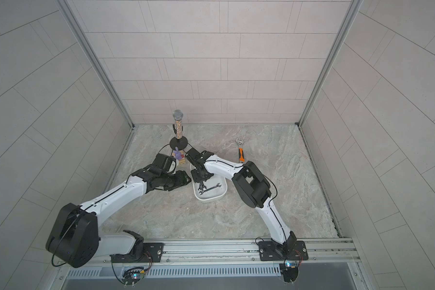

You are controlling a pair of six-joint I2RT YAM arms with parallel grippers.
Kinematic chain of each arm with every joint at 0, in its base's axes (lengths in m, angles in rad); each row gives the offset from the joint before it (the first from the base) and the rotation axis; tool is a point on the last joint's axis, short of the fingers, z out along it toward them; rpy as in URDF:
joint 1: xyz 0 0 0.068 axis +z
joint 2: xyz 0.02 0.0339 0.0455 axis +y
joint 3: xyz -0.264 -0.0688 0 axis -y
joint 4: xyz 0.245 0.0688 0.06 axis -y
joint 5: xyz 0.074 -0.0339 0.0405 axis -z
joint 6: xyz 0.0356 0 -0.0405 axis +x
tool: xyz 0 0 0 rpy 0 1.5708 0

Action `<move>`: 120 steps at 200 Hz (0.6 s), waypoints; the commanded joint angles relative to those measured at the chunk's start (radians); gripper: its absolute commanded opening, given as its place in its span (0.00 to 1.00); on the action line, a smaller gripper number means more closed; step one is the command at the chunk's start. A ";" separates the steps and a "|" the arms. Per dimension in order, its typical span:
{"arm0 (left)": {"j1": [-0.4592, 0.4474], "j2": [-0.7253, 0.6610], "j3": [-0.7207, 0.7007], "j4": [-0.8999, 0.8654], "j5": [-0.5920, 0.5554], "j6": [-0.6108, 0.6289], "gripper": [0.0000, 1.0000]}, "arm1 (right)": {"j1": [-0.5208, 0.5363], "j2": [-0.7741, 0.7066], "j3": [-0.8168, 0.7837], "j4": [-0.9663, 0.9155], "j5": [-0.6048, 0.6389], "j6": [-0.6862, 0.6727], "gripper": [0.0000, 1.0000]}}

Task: Take out the wrench from the storage box
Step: Pick up the wrench from the storage box.

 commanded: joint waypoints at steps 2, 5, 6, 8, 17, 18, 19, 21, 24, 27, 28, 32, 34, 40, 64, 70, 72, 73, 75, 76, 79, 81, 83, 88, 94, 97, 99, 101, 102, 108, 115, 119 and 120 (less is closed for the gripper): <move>0.004 -0.005 -0.003 0.007 -0.002 0.001 0.64 | -0.008 0.020 -0.022 -0.006 -0.006 0.008 0.20; 0.004 -0.005 -0.003 0.008 -0.003 0.001 0.64 | -0.008 0.020 -0.023 -0.006 -0.007 0.008 0.20; 0.004 -0.005 -0.003 0.008 -0.003 0.001 0.64 | -0.008 0.020 -0.024 -0.006 -0.008 0.008 0.19; 0.004 -0.005 -0.003 0.007 -0.002 0.001 0.64 | -0.009 0.019 -0.024 -0.006 -0.009 0.010 0.19; 0.004 -0.005 -0.004 0.007 -0.002 0.001 0.64 | -0.011 0.017 -0.029 -0.005 -0.010 0.011 0.17; 0.004 -0.005 -0.004 0.007 -0.002 0.001 0.64 | -0.011 0.016 -0.029 -0.005 -0.010 0.011 0.17; 0.003 -0.006 -0.004 0.007 -0.003 0.001 0.64 | -0.011 0.015 -0.030 -0.005 -0.010 0.012 0.17; 0.004 -0.007 -0.003 0.007 -0.003 0.001 0.64 | -0.011 0.014 -0.031 -0.004 -0.010 0.012 0.17; 0.003 -0.006 -0.004 0.007 -0.003 0.001 0.64 | -0.013 0.013 -0.032 -0.004 -0.010 0.012 0.16; 0.003 -0.007 -0.004 0.007 -0.003 0.001 0.64 | -0.013 0.012 -0.033 -0.004 -0.011 0.013 0.15; 0.004 -0.006 -0.004 0.007 -0.003 0.001 0.64 | -0.013 0.011 -0.034 -0.004 -0.011 0.013 0.15; 0.004 -0.006 -0.005 0.007 -0.003 0.001 0.64 | -0.014 0.008 -0.035 -0.003 -0.013 0.013 0.14; 0.004 -0.006 -0.005 0.008 -0.003 0.001 0.64 | -0.014 0.008 -0.036 -0.002 -0.014 0.014 0.14; 0.004 -0.007 -0.005 0.009 -0.002 0.001 0.64 | -0.016 0.005 -0.038 0.000 -0.015 0.016 0.13; 0.004 -0.006 -0.004 0.011 -0.001 -0.001 0.64 | -0.022 -0.008 -0.044 0.002 -0.028 0.024 0.11; 0.004 -0.006 -0.005 0.011 -0.001 0.000 0.64 | -0.023 -0.013 -0.046 0.004 -0.031 0.025 0.11; 0.004 -0.005 -0.005 0.010 -0.001 0.000 0.64 | -0.024 -0.015 -0.046 0.004 -0.032 0.025 0.11; 0.004 -0.005 -0.005 0.011 -0.001 0.000 0.64 | -0.024 -0.015 -0.046 0.004 -0.032 0.025 0.11; 0.004 -0.007 -0.006 0.012 -0.001 -0.001 0.64 | -0.024 -0.018 -0.048 0.005 -0.032 0.025 0.11; 0.004 -0.007 -0.006 0.012 0.000 -0.001 0.64 | -0.024 -0.020 -0.048 0.006 -0.033 0.025 0.11; 0.003 -0.006 -0.006 0.012 -0.001 -0.003 0.64 | -0.025 -0.023 -0.050 0.006 -0.033 0.027 0.10; 0.003 -0.006 -0.007 0.012 -0.001 -0.003 0.64 | -0.025 -0.024 -0.050 0.006 -0.033 0.026 0.10; 0.004 -0.007 -0.007 0.012 -0.001 -0.003 0.64 | -0.026 -0.027 -0.051 0.006 -0.033 0.027 0.10; 0.004 -0.006 -0.006 0.012 0.001 -0.004 0.64 | -0.027 -0.035 -0.055 0.007 -0.031 0.028 0.10; 0.004 -0.006 -0.006 0.013 -0.001 -0.004 0.64 | -0.029 -0.043 -0.058 0.007 -0.028 0.029 0.10; 0.004 -0.007 -0.007 0.013 0.000 -0.004 0.64 | -0.028 -0.046 -0.058 0.008 -0.027 0.028 0.09; 0.004 -0.007 -0.008 0.014 0.000 -0.004 0.64 | -0.029 -0.048 -0.059 0.007 -0.025 0.028 0.09; 0.004 -0.006 -0.008 0.015 0.000 -0.004 0.64 | -0.030 -0.050 -0.061 0.008 -0.023 0.028 0.09; 0.004 -0.007 -0.008 0.015 0.000 -0.004 0.64 | -0.030 -0.052 -0.060 0.008 -0.023 0.028 0.09; 0.004 -0.007 -0.008 0.015 0.000 -0.005 0.64 | -0.031 -0.060 -0.065 0.008 -0.018 0.028 0.09; 0.004 -0.007 -0.007 0.015 0.000 -0.006 0.64 | -0.033 -0.066 -0.069 0.007 -0.016 0.029 0.09; 0.004 -0.008 -0.008 0.016 0.001 -0.005 0.64 | -0.033 -0.069 -0.070 0.008 -0.013 0.029 0.08; 0.004 -0.007 -0.008 0.016 0.001 -0.005 0.64 | -0.034 -0.070 -0.071 0.007 -0.013 0.030 0.08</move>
